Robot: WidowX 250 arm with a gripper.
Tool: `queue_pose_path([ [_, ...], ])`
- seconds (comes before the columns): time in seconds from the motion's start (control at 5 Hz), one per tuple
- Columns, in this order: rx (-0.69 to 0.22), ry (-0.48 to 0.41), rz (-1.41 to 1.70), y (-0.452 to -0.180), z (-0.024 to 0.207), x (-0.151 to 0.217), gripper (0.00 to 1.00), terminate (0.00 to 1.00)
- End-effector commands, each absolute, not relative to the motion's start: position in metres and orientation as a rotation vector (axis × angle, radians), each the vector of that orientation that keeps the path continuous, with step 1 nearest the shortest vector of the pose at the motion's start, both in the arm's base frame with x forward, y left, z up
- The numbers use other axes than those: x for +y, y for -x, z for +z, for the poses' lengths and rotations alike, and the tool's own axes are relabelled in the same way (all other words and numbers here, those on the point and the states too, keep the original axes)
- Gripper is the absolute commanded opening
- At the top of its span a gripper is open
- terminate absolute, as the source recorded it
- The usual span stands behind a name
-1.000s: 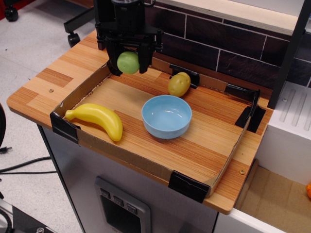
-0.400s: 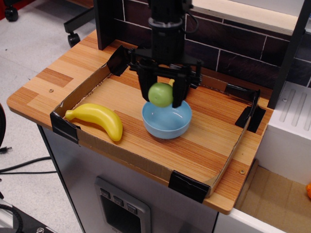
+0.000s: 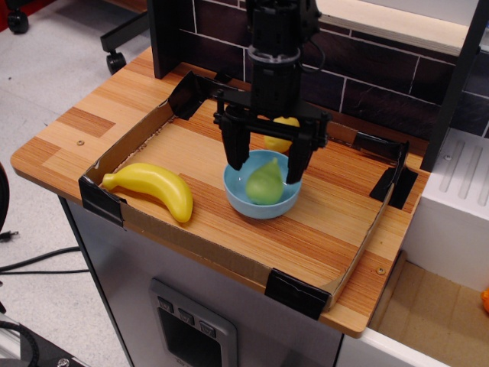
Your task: Put pear in bowl
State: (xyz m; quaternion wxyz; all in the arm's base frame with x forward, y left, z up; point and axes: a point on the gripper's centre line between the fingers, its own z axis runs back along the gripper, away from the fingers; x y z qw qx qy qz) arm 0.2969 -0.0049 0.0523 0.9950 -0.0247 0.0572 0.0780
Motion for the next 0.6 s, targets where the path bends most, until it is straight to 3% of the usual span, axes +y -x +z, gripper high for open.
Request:
queue_pose_path([
  [0.0, 0.02, 0.021, 0.138, -0.308, 0.127, 0.015, 1.0, 0.0],
  [0.2, 0.058, -0.044, 0.152, -0.314, 0.13, 0.026, 1.0, 0.0],
  [0.4, 0.058, -0.044, 0.152, -0.314, 0.13, 0.026, 1.0, 1.0],
])
